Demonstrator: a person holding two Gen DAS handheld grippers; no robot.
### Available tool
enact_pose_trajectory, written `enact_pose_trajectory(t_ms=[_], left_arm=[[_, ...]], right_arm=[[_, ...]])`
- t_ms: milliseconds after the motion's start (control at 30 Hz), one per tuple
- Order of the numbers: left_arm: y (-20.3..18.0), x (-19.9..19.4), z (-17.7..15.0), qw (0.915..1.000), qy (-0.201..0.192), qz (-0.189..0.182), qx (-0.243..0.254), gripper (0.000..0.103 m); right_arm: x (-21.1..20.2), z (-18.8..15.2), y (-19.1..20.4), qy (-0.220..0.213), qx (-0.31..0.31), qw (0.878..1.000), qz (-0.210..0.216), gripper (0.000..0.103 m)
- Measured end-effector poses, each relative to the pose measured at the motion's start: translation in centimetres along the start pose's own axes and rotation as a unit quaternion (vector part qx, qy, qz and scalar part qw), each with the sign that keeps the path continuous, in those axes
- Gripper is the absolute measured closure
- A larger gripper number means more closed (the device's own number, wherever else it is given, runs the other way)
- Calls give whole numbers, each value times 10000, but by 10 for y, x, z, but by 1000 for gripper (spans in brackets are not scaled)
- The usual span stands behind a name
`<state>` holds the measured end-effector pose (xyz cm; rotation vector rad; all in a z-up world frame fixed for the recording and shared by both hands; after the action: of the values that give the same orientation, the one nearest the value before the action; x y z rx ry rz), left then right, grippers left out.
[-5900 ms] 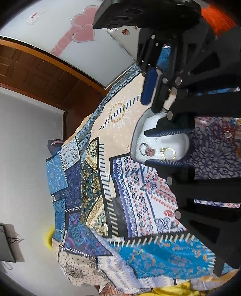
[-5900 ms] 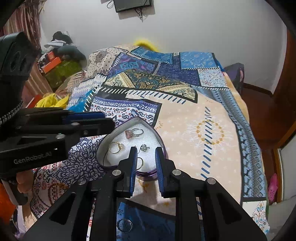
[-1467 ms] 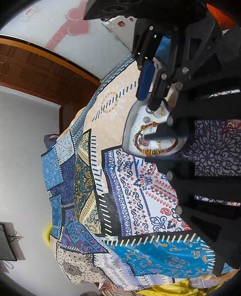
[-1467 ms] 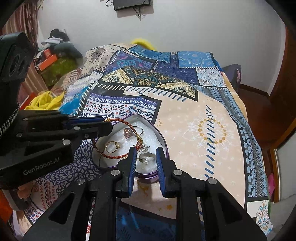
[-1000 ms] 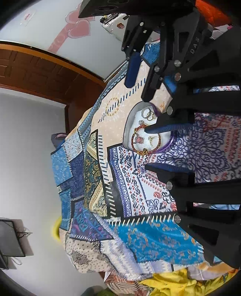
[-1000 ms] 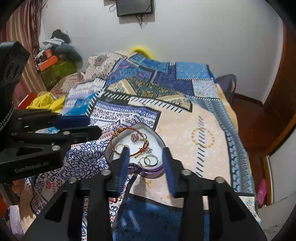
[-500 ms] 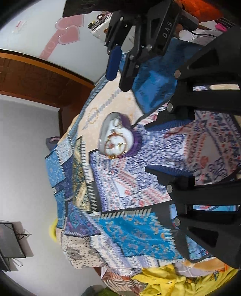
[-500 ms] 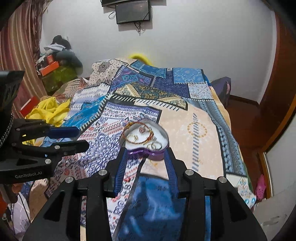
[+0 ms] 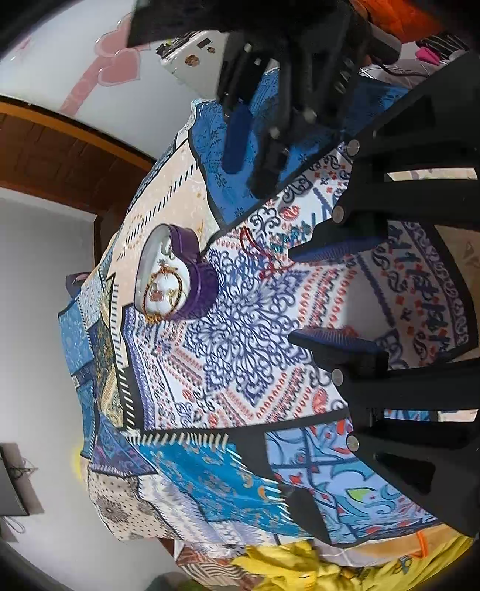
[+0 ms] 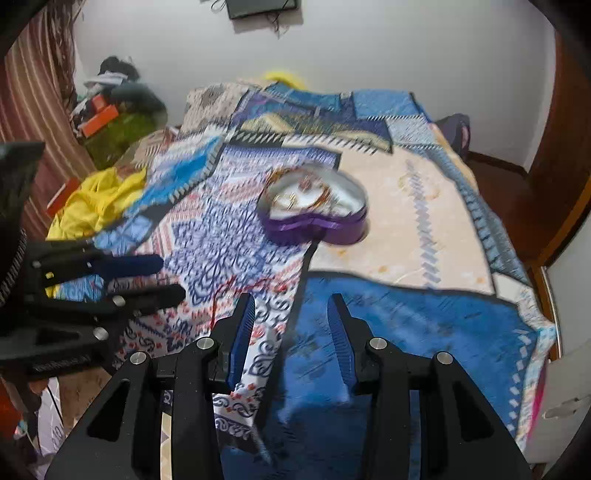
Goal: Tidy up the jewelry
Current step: 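Move both open tools back toward the remaining bracelets on the quilt, then grasp the blue beaded bracelet with the right tool and lift it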
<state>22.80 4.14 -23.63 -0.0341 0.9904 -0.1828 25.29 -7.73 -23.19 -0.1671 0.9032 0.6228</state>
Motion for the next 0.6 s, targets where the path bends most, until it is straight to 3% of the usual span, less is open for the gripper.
enact_pose_trajectory(t_ms=[300,433,533,600], left_arm=[[8,-6,-7,9999,-63,98,45,66],[8,-5,-7,10000,-54,41,33,66],[7,-2,-5,10000,-39,23,46,66],[5,0,-4,10000,-35,-4,51,66]], right_arm=[[24,-9,31,167,-407,9989,165,66],[31,-13,38,252,-679,9973,134,78],[34,-13,42,272,-829,9961,138,94],[36,-13,41,305,-924,9952,61,95]])
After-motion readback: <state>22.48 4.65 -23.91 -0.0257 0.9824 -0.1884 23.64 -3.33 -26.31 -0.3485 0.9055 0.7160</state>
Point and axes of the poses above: each gripper's, at about its wrist camera, not at the fingertips, and x roughly the way its jaws point, y to its left, z to its top, the point moved 5 cm from there along x, roughly the way its jaws point
